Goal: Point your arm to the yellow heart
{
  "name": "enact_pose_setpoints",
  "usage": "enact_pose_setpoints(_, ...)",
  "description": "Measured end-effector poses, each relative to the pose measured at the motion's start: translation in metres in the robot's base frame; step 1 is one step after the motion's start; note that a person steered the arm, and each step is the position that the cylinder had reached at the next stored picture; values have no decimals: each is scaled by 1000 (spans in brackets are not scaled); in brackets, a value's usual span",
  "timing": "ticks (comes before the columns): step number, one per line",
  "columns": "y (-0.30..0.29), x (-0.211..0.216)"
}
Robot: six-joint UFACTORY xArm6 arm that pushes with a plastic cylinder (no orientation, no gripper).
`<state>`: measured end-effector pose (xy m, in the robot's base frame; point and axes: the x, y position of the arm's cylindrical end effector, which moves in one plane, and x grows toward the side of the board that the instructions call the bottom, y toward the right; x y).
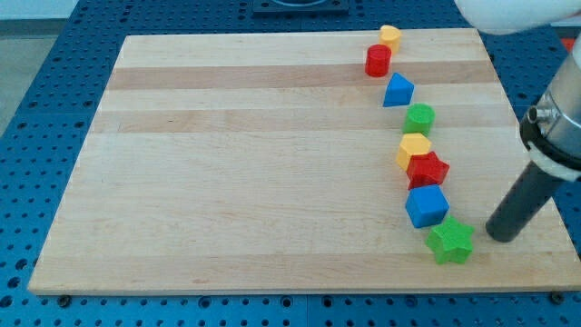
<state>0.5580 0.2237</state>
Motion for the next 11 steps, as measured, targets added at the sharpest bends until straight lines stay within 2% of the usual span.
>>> enact_pose_setpoints(1,13,-32)
enact_pose_setpoints(3,48,-127)
enact_pose_setpoints(5,78,-235)
enact_pose_setpoints(7,75,-357)
enact_pose_setpoints(10,65,-366)
enact_pose_setpoints(11,33,-367)
